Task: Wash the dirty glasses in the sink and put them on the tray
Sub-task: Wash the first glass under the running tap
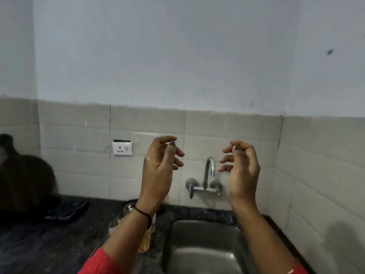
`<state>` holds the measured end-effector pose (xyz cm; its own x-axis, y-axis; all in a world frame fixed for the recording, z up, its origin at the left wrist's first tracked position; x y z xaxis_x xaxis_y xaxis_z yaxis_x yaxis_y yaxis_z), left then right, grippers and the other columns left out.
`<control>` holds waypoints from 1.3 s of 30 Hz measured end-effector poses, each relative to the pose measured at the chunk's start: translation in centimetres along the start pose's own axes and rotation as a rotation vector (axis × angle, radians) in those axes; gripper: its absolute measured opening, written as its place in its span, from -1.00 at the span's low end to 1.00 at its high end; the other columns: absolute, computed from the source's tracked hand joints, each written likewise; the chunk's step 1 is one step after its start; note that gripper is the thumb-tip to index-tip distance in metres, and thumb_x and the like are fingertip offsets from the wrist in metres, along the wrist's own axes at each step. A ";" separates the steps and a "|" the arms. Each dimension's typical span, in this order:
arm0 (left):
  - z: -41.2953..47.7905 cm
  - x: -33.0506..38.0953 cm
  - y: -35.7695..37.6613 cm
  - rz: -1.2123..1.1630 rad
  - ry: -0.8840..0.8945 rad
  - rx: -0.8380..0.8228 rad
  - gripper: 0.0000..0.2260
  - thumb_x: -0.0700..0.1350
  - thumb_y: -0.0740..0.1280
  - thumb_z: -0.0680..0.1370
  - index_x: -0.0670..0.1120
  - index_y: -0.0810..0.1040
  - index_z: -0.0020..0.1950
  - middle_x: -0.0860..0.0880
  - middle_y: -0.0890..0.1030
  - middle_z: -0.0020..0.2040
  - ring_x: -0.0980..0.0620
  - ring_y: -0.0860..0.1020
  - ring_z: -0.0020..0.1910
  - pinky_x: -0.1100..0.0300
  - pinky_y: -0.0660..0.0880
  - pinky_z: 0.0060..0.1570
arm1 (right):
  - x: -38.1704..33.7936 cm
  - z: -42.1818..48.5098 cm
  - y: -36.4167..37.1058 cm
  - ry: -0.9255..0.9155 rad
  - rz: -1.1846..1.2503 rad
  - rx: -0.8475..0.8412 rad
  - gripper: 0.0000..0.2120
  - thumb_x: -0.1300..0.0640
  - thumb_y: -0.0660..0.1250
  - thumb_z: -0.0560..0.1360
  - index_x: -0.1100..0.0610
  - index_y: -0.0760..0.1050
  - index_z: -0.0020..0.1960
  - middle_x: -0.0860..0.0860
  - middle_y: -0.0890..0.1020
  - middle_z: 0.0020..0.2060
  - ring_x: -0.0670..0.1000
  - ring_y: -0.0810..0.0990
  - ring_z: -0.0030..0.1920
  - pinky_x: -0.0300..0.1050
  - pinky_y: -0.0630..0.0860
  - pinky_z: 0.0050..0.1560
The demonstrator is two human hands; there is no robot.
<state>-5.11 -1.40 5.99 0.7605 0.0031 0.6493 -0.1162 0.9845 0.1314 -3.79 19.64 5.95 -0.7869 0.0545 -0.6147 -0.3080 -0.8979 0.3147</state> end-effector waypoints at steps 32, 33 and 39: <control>-9.6 -40.8 -4.3 0.398 -0.672 -0.007 -0.42 -0.17 0.56 0.29 0.01 0.39 0.22 0.15 0.55 0.10 0.34 0.54 0.07 0.47 0.42 0.07 | 41.6 -14.6 1.6 0.930 -0.292 -0.631 -0.57 0.28 0.38 0.44 -0.12 0.44 0.19 -0.13 0.57 0.09 -0.18 0.54 0.07 -0.15 0.53 -0.01; -9.6 -40.3 -2.3 0.331 -0.677 -0.044 -0.42 -0.10 0.56 0.27 -0.03 0.40 0.22 0.14 0.56 0.12 0.30 0.55 0.08 0.46 0.44 0.05 | 41.1 -14.1 1.3 0.915 -0.281 -0.703 -0.49 0.22 0.43 0.42 -0.12 0.38 0.28 -0.17 0.53 0.17 -0.23 0.49 0.17 -0.21 0.51 0.07; -9.6 -38.4 11.7 0.181 -0.655 -0.294 -0.42 -0.09 0.50 0.36 -0.05 0.34 0.31 0.13 0.46 0.17 0.27 0.47 0.19 0.38 0.44 0.14 | 40.2 -10.0 -4.2 0.852 -0.311 -0.534 -0.38 0.36 0.45 0.36 -0.13 0.33 0.25 -0.17 0.55 0.08 -0.32 0.57 -0.02 -0.28 0.55 0.04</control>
<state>-29.59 11.73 -24.60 0.1984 0.1554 0.9677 0.0421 0.9851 -0.1669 -28.75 21.26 -27.31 -0.0141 0.1762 -0.9842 0.0070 -0.9843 -0.1763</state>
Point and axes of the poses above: each hand's wrist, its own z-axis towards the middle knuckle, its own y-axis out of the palm, x = y × z, the point moved 8 cm from there along z, towards the middle knuckle
